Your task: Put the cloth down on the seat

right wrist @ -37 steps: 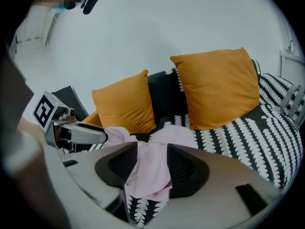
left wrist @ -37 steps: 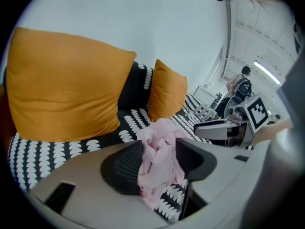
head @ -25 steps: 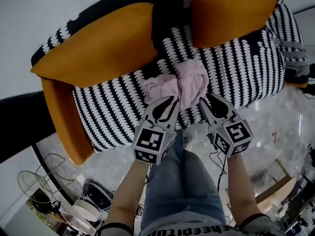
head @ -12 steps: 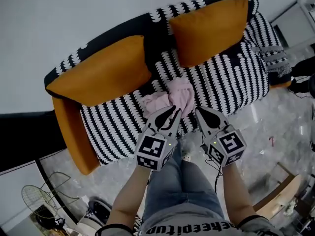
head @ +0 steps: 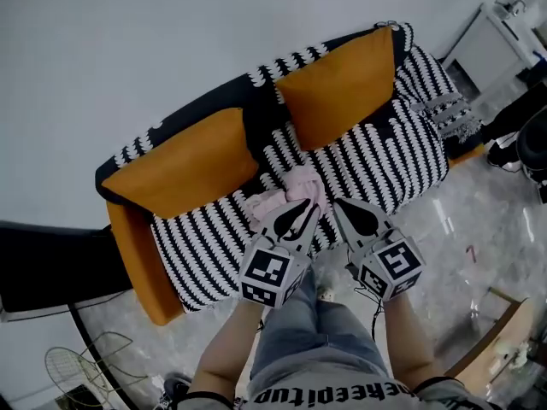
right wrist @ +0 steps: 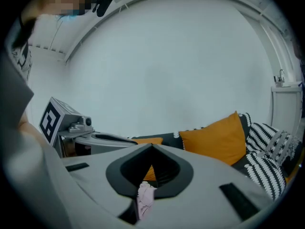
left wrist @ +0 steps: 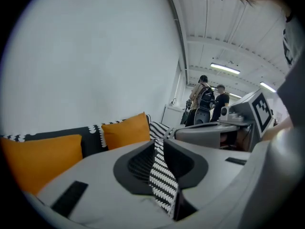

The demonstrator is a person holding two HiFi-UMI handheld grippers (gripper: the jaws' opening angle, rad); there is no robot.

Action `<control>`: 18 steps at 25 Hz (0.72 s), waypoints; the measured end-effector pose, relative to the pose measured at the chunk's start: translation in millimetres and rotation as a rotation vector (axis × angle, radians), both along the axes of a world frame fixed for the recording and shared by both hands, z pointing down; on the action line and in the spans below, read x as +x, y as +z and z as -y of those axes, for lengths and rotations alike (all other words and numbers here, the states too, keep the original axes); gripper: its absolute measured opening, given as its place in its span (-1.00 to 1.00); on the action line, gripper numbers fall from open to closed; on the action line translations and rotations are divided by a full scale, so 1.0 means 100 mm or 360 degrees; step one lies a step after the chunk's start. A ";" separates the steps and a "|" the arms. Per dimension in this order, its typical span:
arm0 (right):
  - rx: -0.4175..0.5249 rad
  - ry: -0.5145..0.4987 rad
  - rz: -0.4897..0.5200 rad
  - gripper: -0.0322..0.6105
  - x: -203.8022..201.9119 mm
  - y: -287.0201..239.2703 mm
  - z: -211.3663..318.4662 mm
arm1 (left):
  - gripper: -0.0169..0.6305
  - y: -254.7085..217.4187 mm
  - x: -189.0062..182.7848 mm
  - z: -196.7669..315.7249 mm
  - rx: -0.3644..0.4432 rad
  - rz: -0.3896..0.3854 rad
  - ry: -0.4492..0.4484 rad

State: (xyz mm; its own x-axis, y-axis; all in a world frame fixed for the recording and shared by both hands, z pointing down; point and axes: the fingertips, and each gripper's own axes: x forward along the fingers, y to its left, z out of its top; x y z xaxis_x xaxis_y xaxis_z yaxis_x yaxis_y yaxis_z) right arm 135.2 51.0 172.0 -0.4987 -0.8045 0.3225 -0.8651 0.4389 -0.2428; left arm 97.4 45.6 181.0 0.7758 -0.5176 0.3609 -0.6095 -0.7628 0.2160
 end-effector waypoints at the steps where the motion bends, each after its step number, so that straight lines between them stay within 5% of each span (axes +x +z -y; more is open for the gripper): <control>1: 0.0019 0.0007 0.0001 -0.92 0.02 -0.08 -0.04 | -0.74 -0.07 0.02 -0.03 0.0018 -0.0001 0.0010; 18: 0.0269 0.0077 -0.0031 -0.92 0.25 -0.95 -0.68 | -0.87 -1.01 0.35 -0.60 0.0290 -0.0088 0.0145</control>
State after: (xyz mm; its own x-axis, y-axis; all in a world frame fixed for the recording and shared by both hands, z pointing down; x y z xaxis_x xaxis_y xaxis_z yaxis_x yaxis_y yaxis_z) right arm 160.4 118.6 76.5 -0.4529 -0.8711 0.1900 -0.8901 0.4296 -0.1522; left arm 132.3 106.0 79.8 0.8384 -0.4972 0.2232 -0.5272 -0.8437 0.1008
